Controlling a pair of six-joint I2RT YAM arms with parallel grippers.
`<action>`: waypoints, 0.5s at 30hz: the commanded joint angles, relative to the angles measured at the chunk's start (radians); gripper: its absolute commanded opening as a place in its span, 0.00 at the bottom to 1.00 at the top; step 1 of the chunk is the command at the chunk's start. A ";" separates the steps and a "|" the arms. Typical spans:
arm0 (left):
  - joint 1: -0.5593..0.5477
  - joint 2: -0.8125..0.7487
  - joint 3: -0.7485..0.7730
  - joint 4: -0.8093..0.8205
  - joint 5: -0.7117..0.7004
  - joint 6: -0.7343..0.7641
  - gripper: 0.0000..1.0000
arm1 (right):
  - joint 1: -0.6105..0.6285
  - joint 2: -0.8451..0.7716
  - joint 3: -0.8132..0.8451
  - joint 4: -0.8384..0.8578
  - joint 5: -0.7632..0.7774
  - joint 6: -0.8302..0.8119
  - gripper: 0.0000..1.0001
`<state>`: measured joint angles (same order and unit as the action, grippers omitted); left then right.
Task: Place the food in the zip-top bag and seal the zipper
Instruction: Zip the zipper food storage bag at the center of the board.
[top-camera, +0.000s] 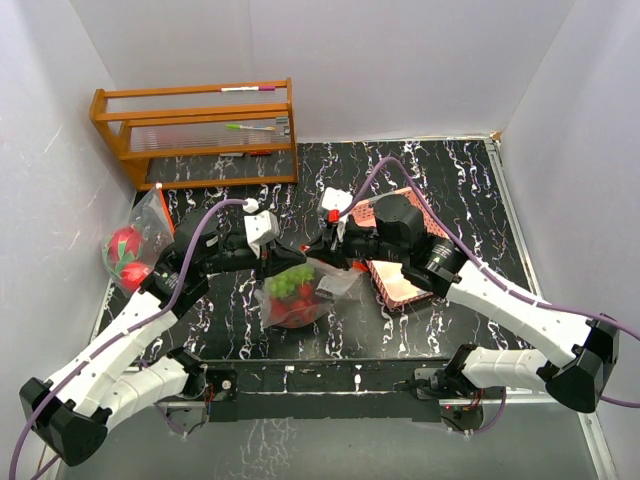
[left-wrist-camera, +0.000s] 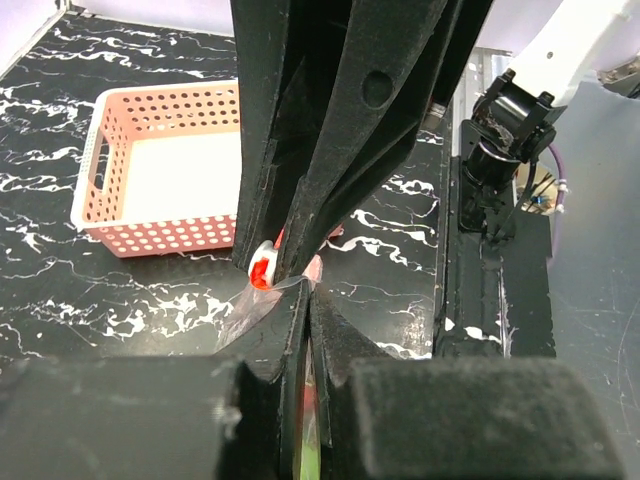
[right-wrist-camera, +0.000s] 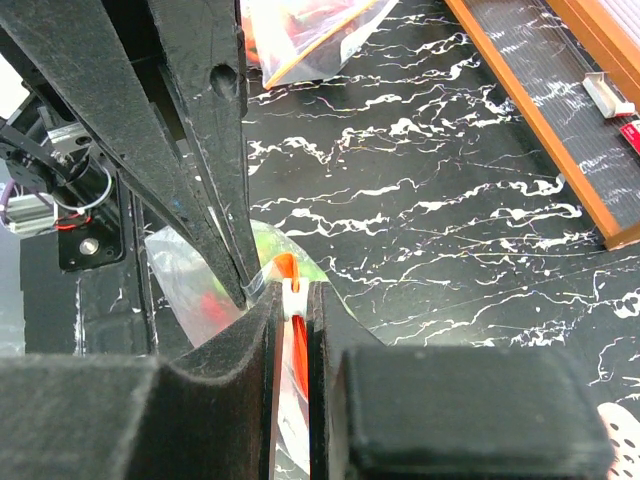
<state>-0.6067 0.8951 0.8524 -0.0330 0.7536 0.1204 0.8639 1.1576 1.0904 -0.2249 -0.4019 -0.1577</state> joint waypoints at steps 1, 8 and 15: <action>-0.005 0.022 0.019 0.025 0.093 0.020 0.00 | 0.002 -0.038 0.050 0.034 -0.008 -0.018 0.08; -0.006 0.048 0.045 0.019 0.155 0.013 0.00 | 0.002 -0.047 0.061 0.037 0.009 -0.017 0.08; -0.006 0.027 0.111 -0.017 0.048 -0.035 0.00 | 0.003 -0.054 0.052 0.054 0.120 0.003 0.08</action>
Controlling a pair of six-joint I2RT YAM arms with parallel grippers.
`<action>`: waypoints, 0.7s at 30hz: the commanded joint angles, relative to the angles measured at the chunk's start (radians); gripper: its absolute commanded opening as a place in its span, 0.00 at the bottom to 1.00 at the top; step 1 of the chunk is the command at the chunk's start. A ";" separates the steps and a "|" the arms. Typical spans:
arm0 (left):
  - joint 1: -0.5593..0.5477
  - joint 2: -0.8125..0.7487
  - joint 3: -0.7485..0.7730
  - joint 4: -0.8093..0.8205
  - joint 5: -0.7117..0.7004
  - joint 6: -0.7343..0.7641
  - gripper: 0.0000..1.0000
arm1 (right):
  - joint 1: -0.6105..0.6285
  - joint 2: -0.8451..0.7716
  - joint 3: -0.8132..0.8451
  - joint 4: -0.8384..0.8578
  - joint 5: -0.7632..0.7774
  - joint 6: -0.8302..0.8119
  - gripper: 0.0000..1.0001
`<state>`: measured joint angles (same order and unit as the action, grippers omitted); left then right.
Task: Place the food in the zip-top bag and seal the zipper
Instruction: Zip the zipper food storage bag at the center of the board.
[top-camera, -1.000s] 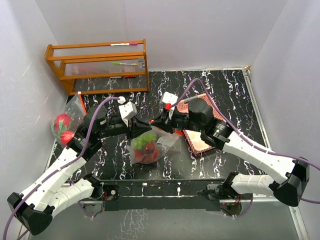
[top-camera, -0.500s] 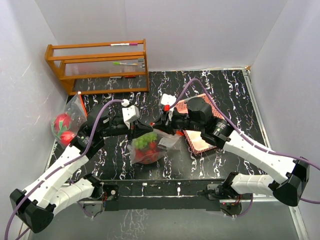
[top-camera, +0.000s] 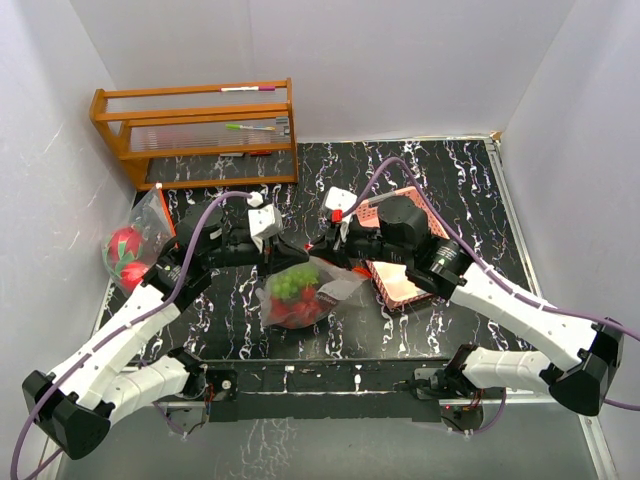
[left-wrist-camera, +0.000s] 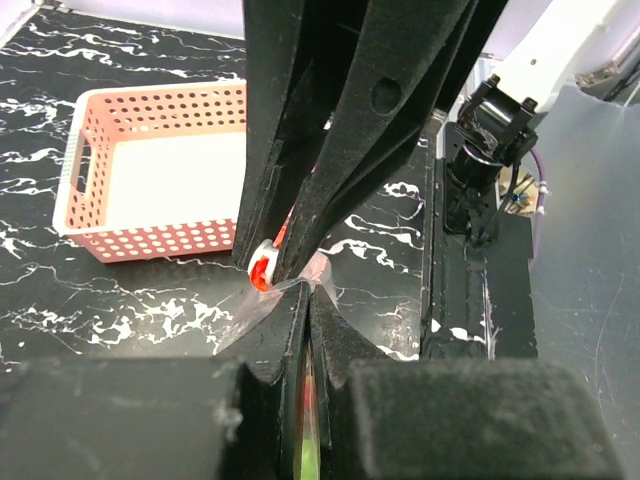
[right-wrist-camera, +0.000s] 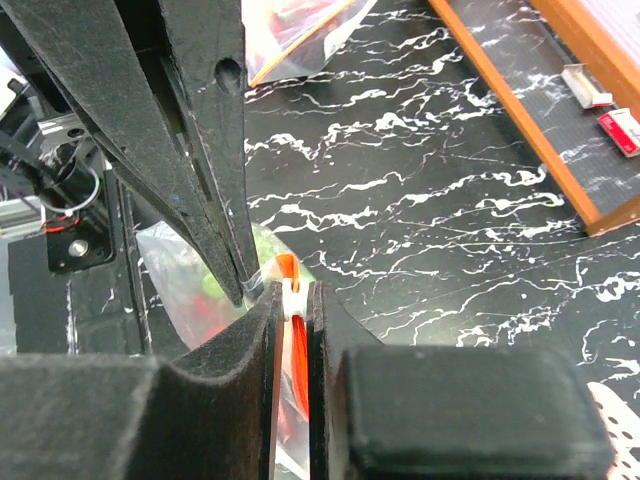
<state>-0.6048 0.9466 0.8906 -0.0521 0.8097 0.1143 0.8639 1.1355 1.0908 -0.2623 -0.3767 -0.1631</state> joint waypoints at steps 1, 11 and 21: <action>-0.007 -0.031 0.079 0.000 -0.021 -0.029 0.00 | 0.003 -0.035 0.047 0.093 0.122 0.011 0.08; -0.007 -0.034 0.018 0.040 0.170 0.042 0.00 | 0.002 -0.074 0.050 0.113 0.065 0.013 0.08; -0.007 -0.013 -0.015 0.184 0.211 0.043 0.77 | 0.001 -0.015 0.136 0.016 -0.072 -0.015 0.08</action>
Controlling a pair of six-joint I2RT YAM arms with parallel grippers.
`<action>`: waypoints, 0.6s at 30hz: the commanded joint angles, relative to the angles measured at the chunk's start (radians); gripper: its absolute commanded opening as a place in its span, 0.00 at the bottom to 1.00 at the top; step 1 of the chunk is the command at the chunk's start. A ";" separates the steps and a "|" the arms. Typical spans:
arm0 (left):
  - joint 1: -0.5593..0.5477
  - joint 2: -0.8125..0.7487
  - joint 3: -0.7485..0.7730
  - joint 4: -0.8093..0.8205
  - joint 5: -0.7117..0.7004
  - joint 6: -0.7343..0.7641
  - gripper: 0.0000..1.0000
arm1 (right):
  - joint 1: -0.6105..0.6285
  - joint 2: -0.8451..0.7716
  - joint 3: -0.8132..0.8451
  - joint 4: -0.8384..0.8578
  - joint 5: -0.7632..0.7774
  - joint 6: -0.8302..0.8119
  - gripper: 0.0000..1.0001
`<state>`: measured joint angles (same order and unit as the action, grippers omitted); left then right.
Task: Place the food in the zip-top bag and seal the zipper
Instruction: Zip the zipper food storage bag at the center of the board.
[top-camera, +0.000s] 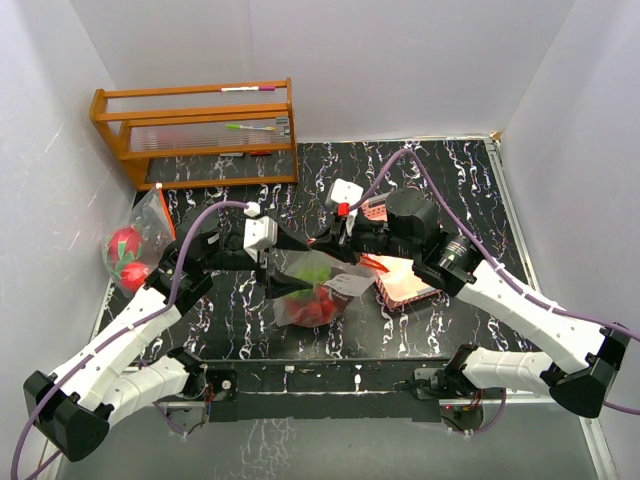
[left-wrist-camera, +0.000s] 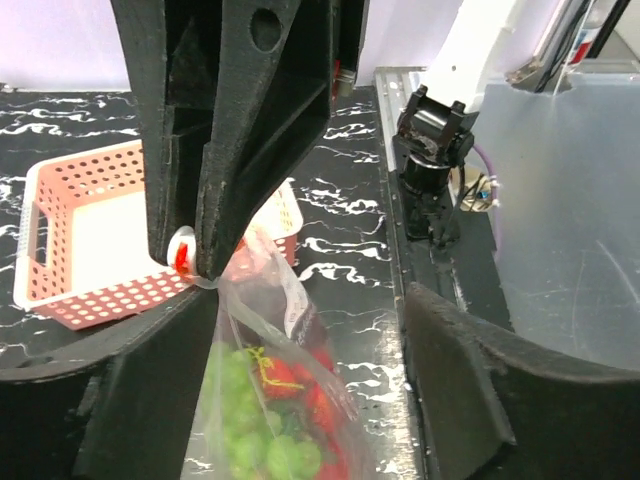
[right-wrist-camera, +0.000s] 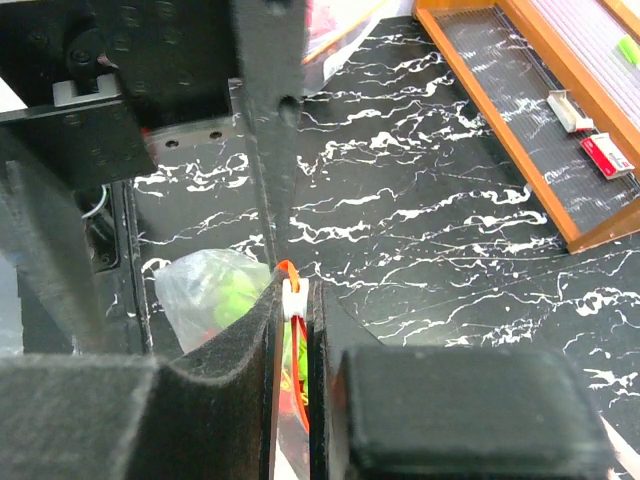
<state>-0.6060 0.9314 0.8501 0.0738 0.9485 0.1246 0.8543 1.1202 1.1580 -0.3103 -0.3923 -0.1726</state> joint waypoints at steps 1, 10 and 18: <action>-0.007 0.008 0.035 0.029 0.076 0.055 0.92 | 0.011 -0.002 0.069 0.065 -0.053 -0.005 0.08; -0.006 -0.028 0.005 0.062 -0.090 -0.024 0.97 | 0.011 -0.010 0.080 0.058 -0.060 -0.008 0.08; -0.006 -0.018 0.001 0.052 -0.086 0.011 0.90 | 0.010 -0.012 0.094 0.055 -0.081 -0.010 0.08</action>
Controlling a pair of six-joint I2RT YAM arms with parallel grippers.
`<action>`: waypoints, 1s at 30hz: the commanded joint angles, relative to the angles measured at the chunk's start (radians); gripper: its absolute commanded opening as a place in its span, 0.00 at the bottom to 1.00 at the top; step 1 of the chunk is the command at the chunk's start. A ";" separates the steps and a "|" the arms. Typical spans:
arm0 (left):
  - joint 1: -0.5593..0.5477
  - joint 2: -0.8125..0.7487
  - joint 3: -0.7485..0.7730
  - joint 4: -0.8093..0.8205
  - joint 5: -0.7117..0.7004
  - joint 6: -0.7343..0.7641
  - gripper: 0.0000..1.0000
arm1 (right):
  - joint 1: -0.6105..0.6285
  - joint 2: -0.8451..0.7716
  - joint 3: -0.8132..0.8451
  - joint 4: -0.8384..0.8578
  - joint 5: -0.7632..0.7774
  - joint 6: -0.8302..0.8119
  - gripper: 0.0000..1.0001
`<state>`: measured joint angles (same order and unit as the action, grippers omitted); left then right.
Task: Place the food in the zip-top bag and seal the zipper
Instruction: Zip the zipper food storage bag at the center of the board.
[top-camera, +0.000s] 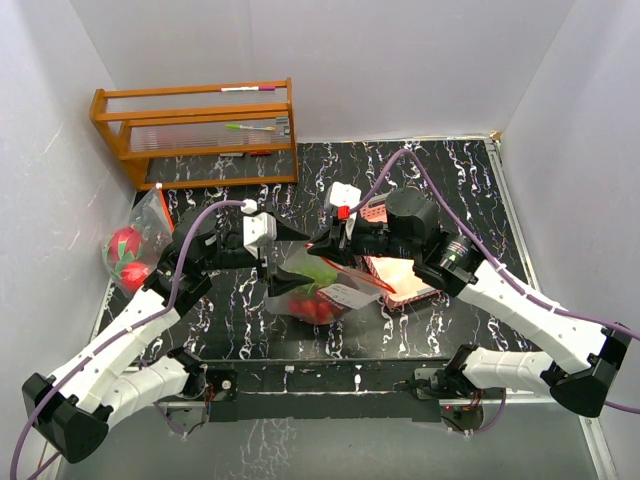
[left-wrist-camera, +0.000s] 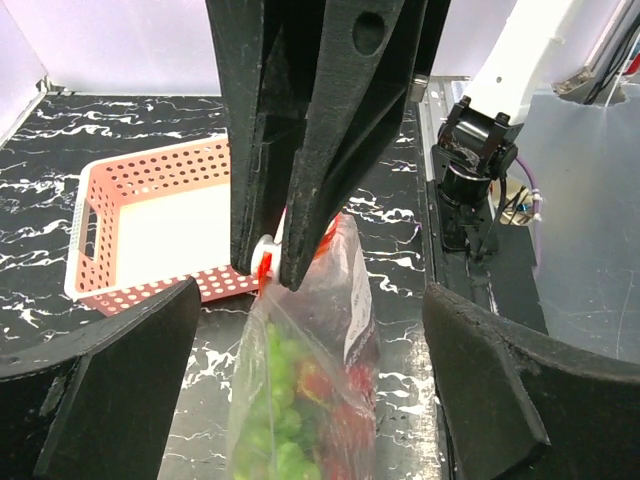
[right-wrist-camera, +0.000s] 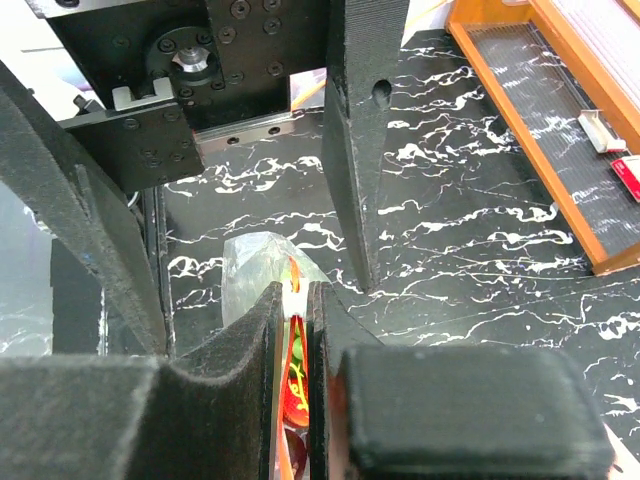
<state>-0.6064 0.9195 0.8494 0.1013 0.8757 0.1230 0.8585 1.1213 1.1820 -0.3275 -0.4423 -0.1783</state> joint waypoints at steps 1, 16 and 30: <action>-0.006 -0.004 0.001 0.030 -0.022 0.011 0.89 | 0.006 -0.012 0.071 0.069 -0.034 -0.004 0.08; -0.005 0.077 0.050 0.007 0.030 0.007 0.24 | 0.006 -0.035 0.070 0.053 -0.033 -0.003 0.09; -0.005 0.088 0.118 -0.068 0.054 0.014 0.00 | 0.007 -0.033 0.043 0.010 0.082 0.005 0.09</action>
<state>-0.6064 1.0195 0.8948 0.0547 0.9051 0.1299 0.8639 1.1206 1.1893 -0.3420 -0.4355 -0.1772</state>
